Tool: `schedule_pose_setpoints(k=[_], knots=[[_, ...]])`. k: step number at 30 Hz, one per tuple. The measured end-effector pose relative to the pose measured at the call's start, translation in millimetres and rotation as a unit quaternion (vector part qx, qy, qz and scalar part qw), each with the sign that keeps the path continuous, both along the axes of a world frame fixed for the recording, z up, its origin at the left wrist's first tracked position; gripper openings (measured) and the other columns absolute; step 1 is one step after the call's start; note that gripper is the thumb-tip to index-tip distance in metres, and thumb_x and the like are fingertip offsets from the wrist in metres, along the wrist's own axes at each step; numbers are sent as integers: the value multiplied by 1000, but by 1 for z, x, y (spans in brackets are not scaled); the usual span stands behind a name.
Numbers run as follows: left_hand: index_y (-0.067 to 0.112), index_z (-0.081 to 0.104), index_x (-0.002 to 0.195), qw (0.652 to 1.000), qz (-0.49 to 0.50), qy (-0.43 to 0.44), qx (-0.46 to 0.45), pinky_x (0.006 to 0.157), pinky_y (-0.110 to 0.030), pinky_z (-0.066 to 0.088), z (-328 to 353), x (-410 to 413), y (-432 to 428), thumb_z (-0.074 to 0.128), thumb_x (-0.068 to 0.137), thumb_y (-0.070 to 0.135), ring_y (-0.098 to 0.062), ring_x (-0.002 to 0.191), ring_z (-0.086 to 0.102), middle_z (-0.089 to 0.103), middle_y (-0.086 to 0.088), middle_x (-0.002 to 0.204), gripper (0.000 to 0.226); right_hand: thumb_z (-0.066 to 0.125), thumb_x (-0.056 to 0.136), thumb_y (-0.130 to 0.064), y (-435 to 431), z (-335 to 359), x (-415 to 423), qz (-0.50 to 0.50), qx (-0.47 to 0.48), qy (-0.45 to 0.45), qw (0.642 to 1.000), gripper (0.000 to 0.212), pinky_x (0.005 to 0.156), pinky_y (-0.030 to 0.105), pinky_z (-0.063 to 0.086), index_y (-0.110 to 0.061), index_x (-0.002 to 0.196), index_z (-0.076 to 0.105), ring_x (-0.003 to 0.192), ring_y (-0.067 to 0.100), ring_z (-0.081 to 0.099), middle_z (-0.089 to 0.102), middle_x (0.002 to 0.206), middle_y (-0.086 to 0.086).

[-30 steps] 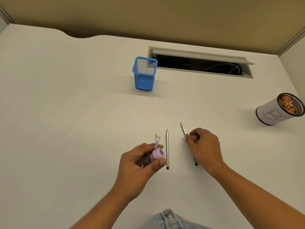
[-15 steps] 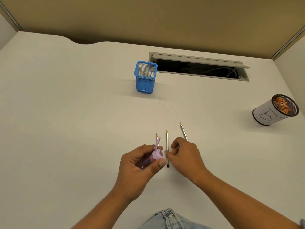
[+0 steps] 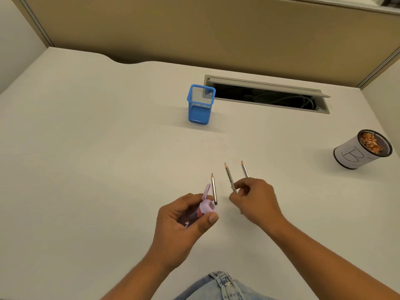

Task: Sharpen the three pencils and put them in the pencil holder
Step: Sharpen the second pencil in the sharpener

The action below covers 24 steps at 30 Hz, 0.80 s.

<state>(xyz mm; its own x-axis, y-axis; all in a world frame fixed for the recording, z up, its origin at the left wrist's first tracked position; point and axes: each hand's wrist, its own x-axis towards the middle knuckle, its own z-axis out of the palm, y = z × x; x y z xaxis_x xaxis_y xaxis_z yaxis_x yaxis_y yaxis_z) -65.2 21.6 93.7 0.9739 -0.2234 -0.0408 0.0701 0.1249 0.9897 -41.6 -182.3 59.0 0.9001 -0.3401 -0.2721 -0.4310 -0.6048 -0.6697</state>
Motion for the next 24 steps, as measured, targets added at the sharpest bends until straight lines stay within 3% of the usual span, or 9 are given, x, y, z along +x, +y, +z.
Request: schedule_pose_setpoints(k=[4,7,10,12,15,19,24], knots=[[43,75,94,1000,8,-14,13,73,-14,54,5,-1,7,79,68,50,-13,89,72,77,14,91,27,67,84,-13,-7,46,-20,54,71,-63,994,19,51,9,42,-29,75,72,54,2,55,65,68,-17],[45,75,94,1000,7,-22,19,73,-13,54,8,0,11,78,69,41,-12,90,72,77,14,92,25,60,94,-21,-10,82,-39,161,81,-84,980,20,62,10,45,-33,80,68,73,4,63,66,86,-14],[46,74,95,999,1,-35,26,72,-12,54,10,-2,14,78,69,41,-12,90,72,77,16,93,26,52,97,-29,-10,102,-54,209,94,-89,969,23,63,9,44,-41,98,72,71,4,62,67,79,-16],[47,74,95,998,-2,-43,35,71,-13,54,12,-3,15,78,69,42,-15,90,71,76,16,93,26,44,96,-45,-10,107,-61,251,48,-90,963,29,61,7,39,-45,113,68,70,3,57,60,76,-19],[45,73,96,996,-8,-70,53,70,-24,60,15,-3,16,79,70,47,-26,86,68,75,7,93,26,37,98,-50,-7,115,-66,298,4,-93,950,36,60,9,37,-50,125,61,73,8,55,53,82,-12],[43,73,98,992,-29,-101,75,69,-45,60,19,-3,18,76,73,53,-34,80,64,73,1,92,27,48,89,-48,-6,122,-66,288,-51,-134,947,31,57,10,37,-45,109,72,72,11,58,59,88,-14],[36,74,97,986,-41,-122,104,59,-40,56,24,-2,19,78,75,44,-24,71,61,72,1,87,24,49,87,-51,-1,139,-64,295,-145,-137,934,29,55,10,34,-43,100,74,72,6,57,59,84,-23]])
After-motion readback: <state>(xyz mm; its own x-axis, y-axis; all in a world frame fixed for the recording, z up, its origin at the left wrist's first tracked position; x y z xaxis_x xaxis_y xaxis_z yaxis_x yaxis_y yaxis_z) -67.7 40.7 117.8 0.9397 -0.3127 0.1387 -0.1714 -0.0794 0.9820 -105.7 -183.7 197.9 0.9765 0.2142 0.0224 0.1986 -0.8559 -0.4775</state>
